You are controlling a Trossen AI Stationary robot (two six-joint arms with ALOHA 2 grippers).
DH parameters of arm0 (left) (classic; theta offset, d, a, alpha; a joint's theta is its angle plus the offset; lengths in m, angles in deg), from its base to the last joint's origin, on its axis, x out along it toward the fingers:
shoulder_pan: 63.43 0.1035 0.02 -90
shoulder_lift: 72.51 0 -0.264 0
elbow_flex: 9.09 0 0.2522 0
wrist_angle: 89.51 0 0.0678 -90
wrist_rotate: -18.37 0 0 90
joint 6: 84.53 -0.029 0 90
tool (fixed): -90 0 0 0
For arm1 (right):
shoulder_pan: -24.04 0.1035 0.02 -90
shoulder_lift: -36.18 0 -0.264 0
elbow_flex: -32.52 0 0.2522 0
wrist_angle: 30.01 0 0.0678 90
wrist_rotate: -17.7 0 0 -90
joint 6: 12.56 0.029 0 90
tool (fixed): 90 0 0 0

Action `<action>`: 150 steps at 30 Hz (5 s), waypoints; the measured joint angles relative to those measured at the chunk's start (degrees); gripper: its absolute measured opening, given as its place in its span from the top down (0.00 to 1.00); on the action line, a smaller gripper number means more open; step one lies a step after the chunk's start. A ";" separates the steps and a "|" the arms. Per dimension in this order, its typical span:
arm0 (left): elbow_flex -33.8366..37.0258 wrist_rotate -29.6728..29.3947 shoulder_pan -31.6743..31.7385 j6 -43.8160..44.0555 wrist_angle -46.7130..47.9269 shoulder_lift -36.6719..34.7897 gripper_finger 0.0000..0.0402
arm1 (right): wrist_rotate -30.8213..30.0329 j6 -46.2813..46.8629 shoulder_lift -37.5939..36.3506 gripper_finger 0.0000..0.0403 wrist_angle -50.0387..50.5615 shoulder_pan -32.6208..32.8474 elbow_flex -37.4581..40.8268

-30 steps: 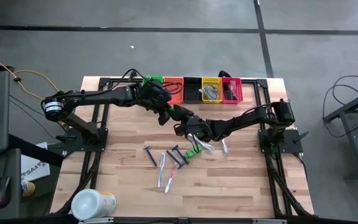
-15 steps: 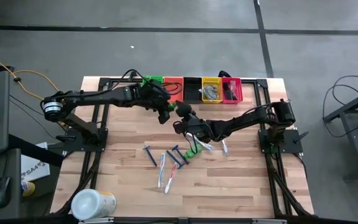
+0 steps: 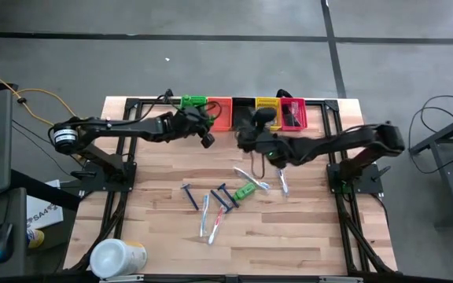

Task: Pick & Place Travel size toiletries
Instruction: Put the green shampoo bottle into the green bin

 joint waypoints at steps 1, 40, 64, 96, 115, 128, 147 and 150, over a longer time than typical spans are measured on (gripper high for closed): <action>1.27 -1.56 0.36 -0.62 -2.94 0.00 0.78 | 0.88 4.21 -1.46 0.32 2.65 -0.50 0.00; 16.10 -17.71 10.19 2.79 -52.45 18.01 0.78 | 19.14 42.22 -14.27 0.32 31.64 -8.68 0.04; 16.19 -17.37 9.99 2.77 -51.50 18.40 0.61 | 19.14 41.95 -14.27 0.37 32.70 -8.66 0.04; 16.34 -14.61 -0.05 3.16 -20.13 -14.84 0.60 | 54.00 38.19 -4.86 0.37 43.33 -1.49 -0.79; 16.30 -7.93 -1.64 10.31 -3.73 -26.53 0.60 | 67.54 28.80 20.37 0.37 45.25 3.87 -11.84; 16.30 -7.49 -1.64 10.31 -1.43 -26.53 0.60 | 66.59 30.77 25.40 0.37 44.65 3.90 -11.80; 16.30 -7.27 -1.64 10.15 -1.43 -26.53 0.60 | 65.98 34.53 22.20 0.68 48.39 1.95 -11.71; 16.30 -6.42 -1.62 10.03 -1.53 -26.53 0.60 | 63.97 35.11 19.07 0.68 48.98 0.38 -11.72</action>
